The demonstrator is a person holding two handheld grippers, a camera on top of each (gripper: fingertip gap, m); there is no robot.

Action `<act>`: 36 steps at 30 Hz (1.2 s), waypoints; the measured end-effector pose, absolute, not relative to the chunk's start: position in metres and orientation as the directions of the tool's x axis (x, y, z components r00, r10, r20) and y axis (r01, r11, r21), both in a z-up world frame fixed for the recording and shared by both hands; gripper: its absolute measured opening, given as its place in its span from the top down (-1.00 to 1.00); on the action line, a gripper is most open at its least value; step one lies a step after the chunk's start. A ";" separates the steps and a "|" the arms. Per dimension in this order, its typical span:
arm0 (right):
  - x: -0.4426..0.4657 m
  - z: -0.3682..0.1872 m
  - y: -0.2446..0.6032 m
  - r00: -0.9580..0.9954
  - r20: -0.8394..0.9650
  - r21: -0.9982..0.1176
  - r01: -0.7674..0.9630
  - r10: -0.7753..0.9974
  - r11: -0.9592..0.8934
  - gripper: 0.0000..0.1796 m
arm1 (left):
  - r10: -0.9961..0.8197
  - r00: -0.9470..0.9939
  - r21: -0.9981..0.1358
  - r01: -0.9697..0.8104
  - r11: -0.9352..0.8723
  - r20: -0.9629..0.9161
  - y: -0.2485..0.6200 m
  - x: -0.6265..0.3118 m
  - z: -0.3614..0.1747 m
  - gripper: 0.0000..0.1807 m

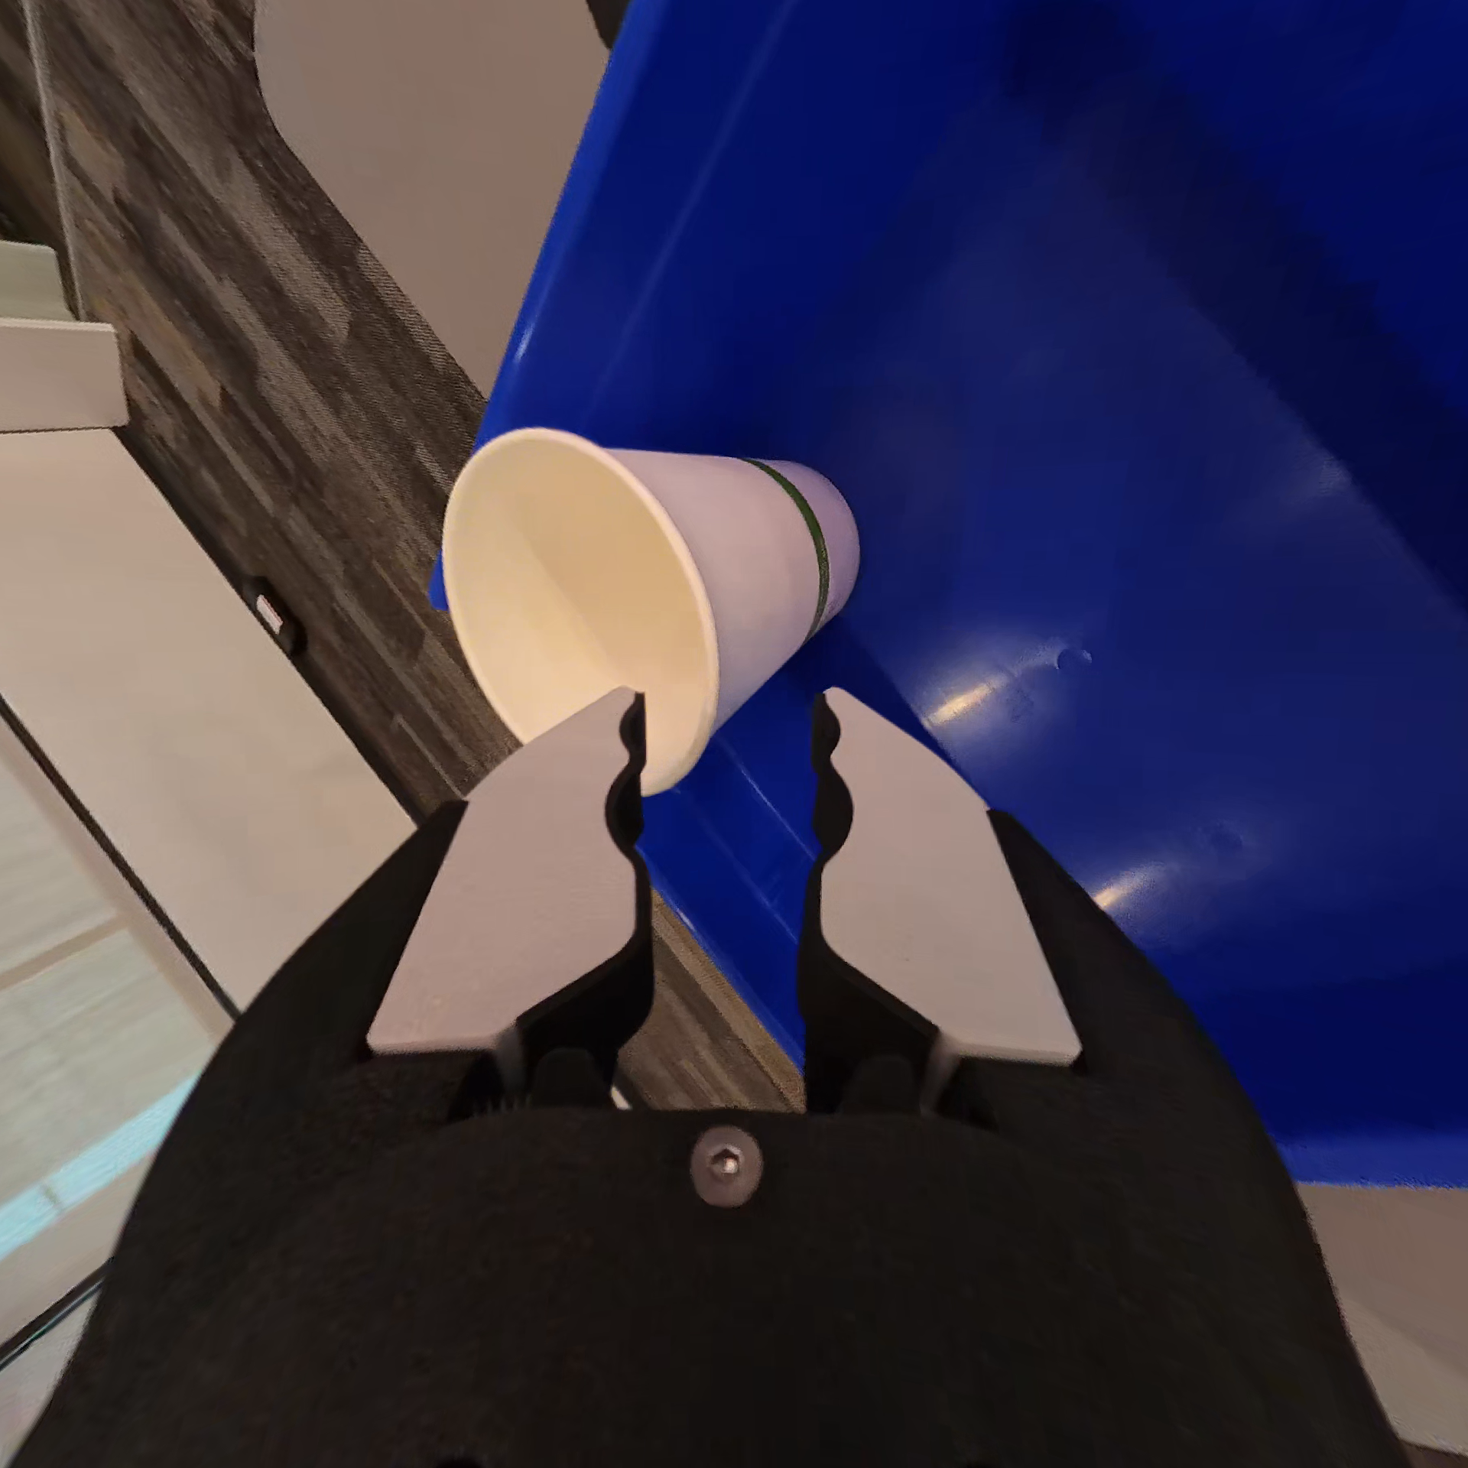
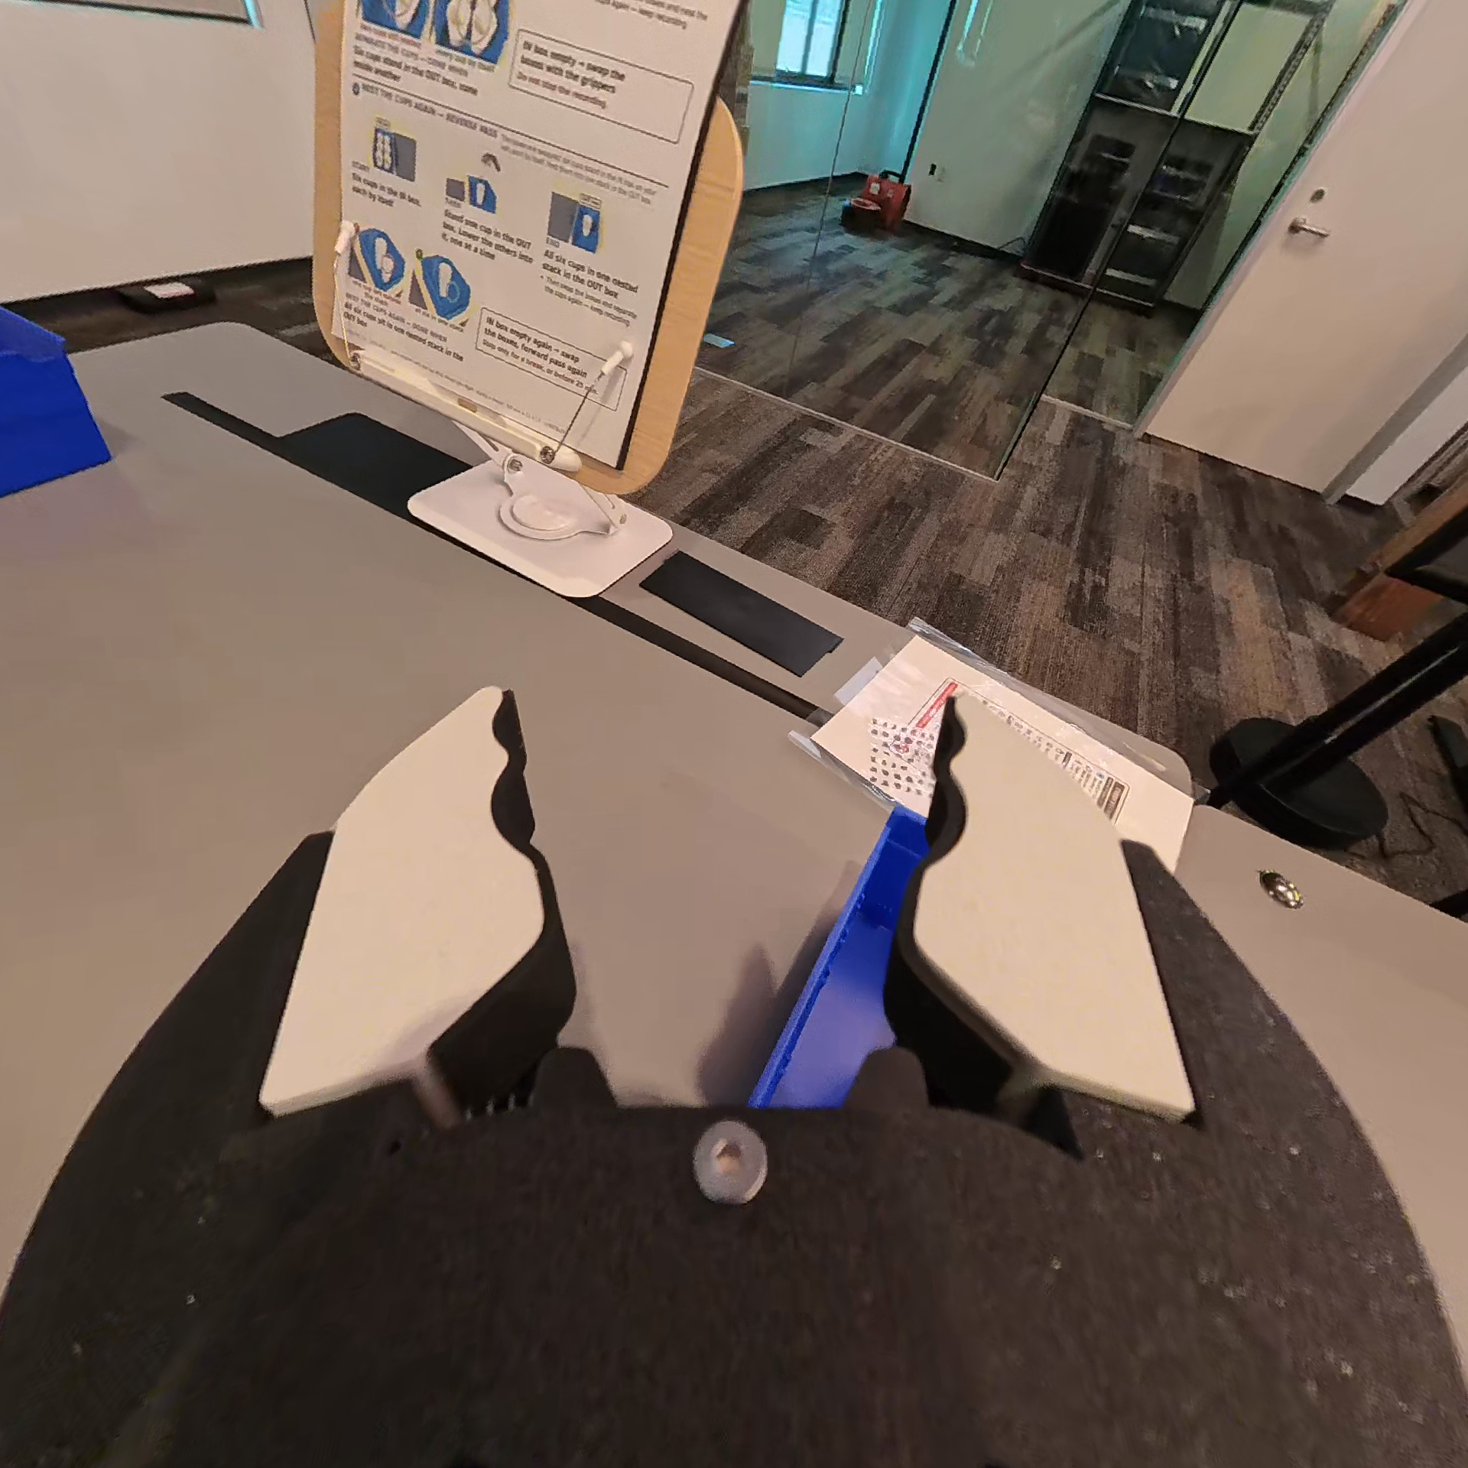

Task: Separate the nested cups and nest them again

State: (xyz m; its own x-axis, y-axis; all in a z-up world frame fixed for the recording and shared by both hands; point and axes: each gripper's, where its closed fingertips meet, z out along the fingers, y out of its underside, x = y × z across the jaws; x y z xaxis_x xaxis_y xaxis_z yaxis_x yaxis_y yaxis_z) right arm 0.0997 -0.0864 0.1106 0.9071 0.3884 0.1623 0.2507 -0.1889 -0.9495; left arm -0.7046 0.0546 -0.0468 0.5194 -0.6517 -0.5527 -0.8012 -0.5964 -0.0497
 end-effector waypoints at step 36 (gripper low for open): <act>0.053 0.115 -0.069 0.823 0.173 -0.964 0.253 0.541 -0.078 0.06 | -0.779 0.410 -0.431 -0.880 -0.202 -0.474 -0.021 -0.521 0.093 1.00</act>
State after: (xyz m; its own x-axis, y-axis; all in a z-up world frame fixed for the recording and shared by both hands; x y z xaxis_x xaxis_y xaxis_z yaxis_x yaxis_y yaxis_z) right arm 0.0526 -0.0686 0.1148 0.8233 0.5407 0.1726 0.2534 -0.0779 -0.9642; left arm -0.5205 -0.0215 0.0927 0.4104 -0.7793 -0.4736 -0.8797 -0.2015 -0.4308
